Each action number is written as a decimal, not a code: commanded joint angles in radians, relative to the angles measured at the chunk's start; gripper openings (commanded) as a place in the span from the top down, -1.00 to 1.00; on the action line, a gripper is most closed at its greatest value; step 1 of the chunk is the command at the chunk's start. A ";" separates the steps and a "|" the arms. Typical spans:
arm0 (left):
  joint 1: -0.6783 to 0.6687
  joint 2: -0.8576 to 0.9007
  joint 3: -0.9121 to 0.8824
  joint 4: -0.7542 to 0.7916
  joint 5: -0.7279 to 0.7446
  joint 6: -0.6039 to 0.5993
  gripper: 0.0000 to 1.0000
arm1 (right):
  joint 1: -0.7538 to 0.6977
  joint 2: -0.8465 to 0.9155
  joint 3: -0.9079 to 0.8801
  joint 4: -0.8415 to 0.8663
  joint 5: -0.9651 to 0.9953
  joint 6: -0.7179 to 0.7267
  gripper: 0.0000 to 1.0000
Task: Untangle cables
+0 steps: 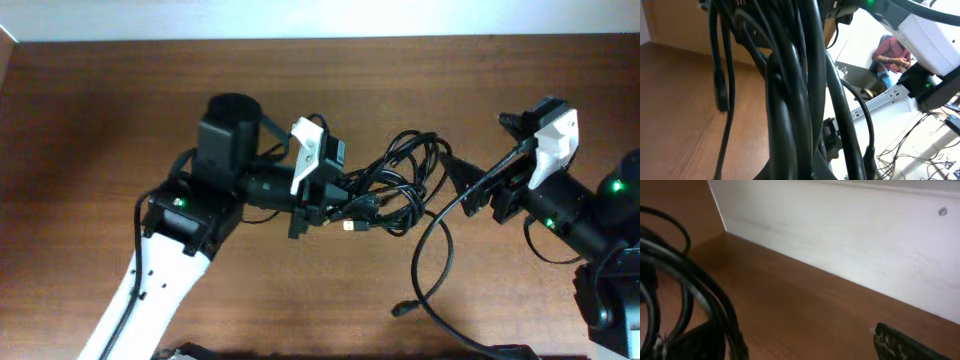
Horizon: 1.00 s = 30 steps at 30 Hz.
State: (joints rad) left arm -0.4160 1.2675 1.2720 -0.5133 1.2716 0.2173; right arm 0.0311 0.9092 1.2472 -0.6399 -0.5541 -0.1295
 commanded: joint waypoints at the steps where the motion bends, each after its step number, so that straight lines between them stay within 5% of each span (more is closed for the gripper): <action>1: 0.022 -0.010 -0.010 0.003 0.015 0.069 1.00 | -0.006 -0.043 0.015 -0.024 -0.068 -0.016 -0.96; 4: 0.093 -0.010 -0.010 0.003 -0.018 0.068 1.00 | -0.006 -0.106 0.015 -0.048 -0.043 -0.023 -0.96; 10: 0.122 -0.010 -0.010 0.011 0.303 0.208 1.00 | -0.006 -0.123 0.015 -0.087 0.021 -0.024 -0.99; 16: 0.072 -0.011 -0.010 0.044 0.271 0.230 1.00 | -0.005 -0.098 0.015 -0.083 -0.323 -0.049 -0.99; 30: 0.006 -0.009 -0.010 0.044 0.161 0.227 1.00 | -0.006 -0.079 0.015 -0.041 -0.411 -0.049 -0.98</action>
State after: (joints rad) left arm -0.4038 1.2671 1.2667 -0.4744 1.4567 0.4274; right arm 0.0311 0.8307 1.2476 -0.6838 -0.9562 -0.1699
